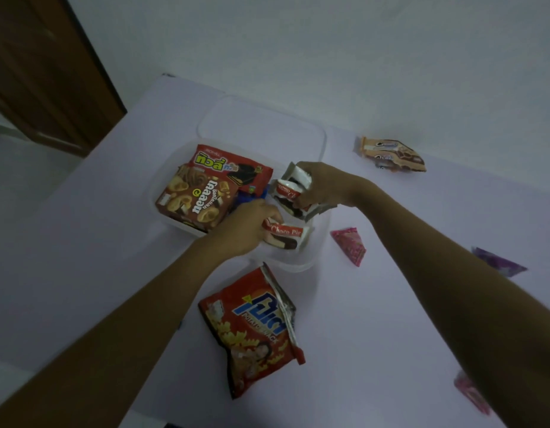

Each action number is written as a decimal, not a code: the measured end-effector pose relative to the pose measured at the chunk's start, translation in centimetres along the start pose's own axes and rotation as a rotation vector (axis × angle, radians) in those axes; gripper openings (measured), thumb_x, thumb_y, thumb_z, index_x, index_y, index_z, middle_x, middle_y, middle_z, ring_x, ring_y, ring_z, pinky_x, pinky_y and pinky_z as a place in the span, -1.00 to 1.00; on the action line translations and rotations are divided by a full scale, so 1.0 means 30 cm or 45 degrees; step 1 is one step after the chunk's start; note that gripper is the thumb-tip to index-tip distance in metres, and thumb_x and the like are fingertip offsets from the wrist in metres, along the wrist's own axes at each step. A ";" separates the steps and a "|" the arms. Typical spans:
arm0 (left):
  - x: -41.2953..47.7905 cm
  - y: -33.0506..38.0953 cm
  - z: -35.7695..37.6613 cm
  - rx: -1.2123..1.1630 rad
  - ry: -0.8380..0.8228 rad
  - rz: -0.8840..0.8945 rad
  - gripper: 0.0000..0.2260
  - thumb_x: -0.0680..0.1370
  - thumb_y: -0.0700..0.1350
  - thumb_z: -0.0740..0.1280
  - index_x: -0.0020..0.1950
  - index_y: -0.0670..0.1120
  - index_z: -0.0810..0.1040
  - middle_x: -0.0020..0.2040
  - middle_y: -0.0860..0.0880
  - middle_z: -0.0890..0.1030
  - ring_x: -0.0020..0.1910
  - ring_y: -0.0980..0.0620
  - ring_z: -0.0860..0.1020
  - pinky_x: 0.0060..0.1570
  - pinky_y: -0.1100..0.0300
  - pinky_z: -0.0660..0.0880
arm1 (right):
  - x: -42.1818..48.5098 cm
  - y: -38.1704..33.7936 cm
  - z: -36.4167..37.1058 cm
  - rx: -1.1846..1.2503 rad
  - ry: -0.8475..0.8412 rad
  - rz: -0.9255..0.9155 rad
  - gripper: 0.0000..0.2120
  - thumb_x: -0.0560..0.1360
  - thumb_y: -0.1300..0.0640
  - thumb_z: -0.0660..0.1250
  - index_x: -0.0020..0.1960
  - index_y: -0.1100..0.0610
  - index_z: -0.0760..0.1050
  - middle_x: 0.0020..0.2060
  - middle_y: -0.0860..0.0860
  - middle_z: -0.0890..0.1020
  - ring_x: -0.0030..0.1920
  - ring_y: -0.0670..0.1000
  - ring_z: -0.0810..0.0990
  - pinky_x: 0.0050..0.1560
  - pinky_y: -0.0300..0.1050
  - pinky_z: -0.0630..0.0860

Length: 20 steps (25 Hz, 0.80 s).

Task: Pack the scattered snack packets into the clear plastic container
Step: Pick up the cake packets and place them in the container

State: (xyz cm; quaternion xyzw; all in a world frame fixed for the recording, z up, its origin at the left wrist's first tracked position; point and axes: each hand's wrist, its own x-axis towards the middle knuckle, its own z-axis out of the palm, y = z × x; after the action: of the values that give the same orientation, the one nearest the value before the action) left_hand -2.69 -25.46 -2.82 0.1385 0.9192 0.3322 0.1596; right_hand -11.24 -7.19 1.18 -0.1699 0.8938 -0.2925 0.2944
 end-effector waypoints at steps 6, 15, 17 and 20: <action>-0.016 -0.049 0.027 -0.102 -0.123 -0.066 -0.75 0.41 -0.25 0.44 0.01 -0.07 0.49 -0.04 -0.02 0.60 -0.07 0.04 0.58 -0.20 0.32 0.47 | 0.024 -0.006 0.058 -0.206 -0.214 0.053 -0.64 0.33 0.25 0.45 0.08 0.12 0.44 -0.05 0.04 0.59 -0.10 0.05 0.60 -0.19 -0.21 0.55; 0.001 -0.043 0.023 -0.192 -0.012 -0.157 -0.46 0.37 -0.22 0.48 0.28 -0.12 0.32 0.06 -0.11 0.61 -0.05 -0.03 0.60 -0.13 0.19 0.54 | 0.053 -0.001 0.079 0.178 -0.497 0.324 -0.68 0.41 0.23 0.42 0.14 0.21 0.45 -0.09 0.08 0.65 -0.12 0.06 0.65 -0.37 -0.25 0.60; 0.007 -0.048 0.029 -0.220 -0.028 -0.160 -0.52 0.38 -0.24 0.46 0.24 -0.13 0.37 0.14 -0.14 0.60 0.04 -0.09 0.61 0.02 0.06 0.56 | 0.048 0.007 0.064 0.222 -0.507 0.306 -0.71 0.44 0.30 0.35 0.16 0.23 0.45 -0.05 0.08 0.64 -0.04 0.06 0.64 -0.20 -0.21 0.61; 0.013 -0.046 0.029 -0.219 -0.041 -0.148 -0.56 0.41 -0.24 0.44 0.23 -0.13 0.38 0.16 -0.13 0.59 0.09 -0.10 0.59 0.08 0.06 0.54 | 0.044 0.022 0.054 0.002 -0.282 0.187 -0.65 0.44 0.38 0.25 0.21 0.25 0.51 0.04 0.11 0.64 0.03 0.05 0.60 0.06 -0.13 0.55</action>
State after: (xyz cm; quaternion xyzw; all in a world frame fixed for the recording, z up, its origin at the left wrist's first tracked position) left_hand -2.93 -25.86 -4.44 0.0761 0.8912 0.3977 0.2045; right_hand -11.32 -7.99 -0.86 -0.1352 0.8656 -0.2504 0.4121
